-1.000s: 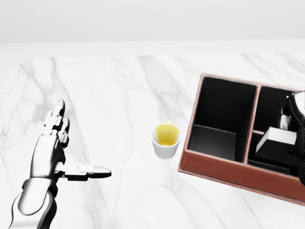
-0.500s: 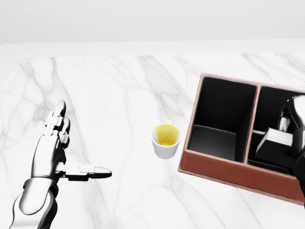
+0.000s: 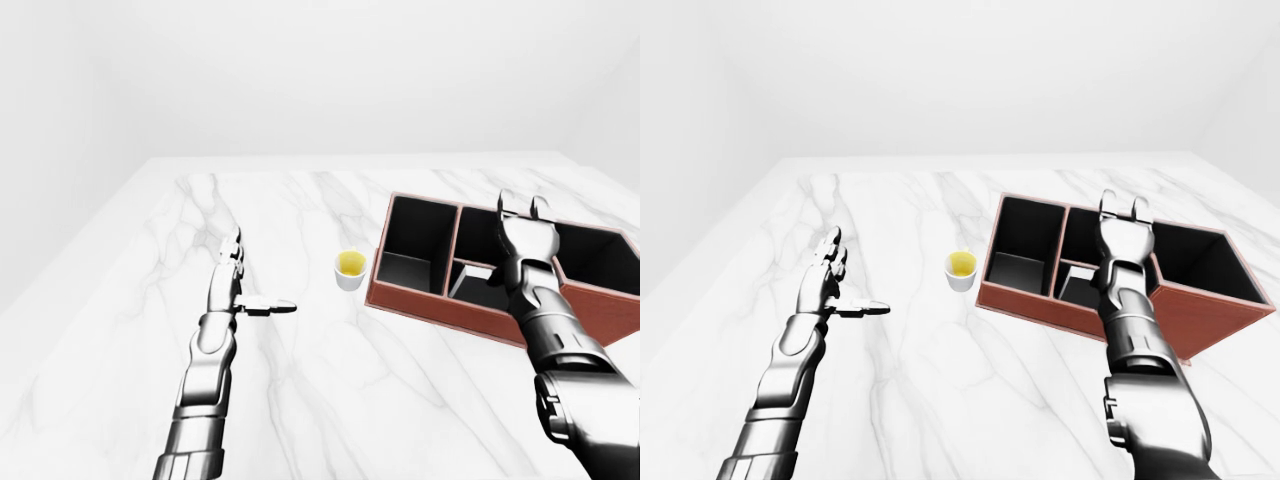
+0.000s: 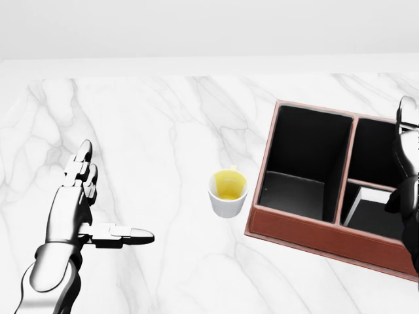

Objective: Pick up the book and place it in the caddy.

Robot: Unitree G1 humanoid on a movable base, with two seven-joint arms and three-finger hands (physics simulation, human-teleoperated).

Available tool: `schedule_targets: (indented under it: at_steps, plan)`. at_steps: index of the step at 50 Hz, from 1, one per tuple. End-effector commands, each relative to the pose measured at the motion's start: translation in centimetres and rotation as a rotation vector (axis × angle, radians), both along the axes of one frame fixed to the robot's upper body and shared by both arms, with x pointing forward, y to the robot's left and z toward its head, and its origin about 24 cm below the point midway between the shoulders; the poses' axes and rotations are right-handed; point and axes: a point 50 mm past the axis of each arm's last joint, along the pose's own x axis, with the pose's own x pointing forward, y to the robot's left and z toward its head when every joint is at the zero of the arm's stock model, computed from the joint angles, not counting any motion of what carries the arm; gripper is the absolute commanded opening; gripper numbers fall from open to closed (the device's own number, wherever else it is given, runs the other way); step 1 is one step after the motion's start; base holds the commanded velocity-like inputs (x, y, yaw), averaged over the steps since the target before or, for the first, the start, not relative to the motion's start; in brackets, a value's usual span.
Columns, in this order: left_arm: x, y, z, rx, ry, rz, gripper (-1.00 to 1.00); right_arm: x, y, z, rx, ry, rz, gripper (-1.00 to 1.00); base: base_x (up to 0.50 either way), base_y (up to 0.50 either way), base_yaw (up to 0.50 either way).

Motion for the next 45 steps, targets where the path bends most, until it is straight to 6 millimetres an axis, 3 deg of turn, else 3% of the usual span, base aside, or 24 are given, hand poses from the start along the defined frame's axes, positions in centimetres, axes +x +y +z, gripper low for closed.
schedule_targets:
  at_steps: [1,16,30,45]
  plan:
    - [0.2,0.0,-0.1,-0.001,0.004,0.004,1.0,-1.5,2.7,1.2,0.012,-0.032,0.142,1.0,0.0,0.0,0.0]
    - [-0.3,0.1,0.1,-0.004,-0.004,0.002,1.0,-7.8,7.7,5.8,0.022,-0.116,0.283,1.0,0.0,0.0,0.0]
    - [-0.4,0.1,0.5,-0.006,-0.021,-0.001,1.0,-11.5,9.9,8.9,0.08,-0.231,0.371,1.0,0.0,0.0,0.0]
    - [-0.8,0.2,1.5,-0.026,-0.072,-0.002,1.0,-19.7,11.0,13.4,0.269,-0.515,0.588,1.0,0.0,0.0,0.0]
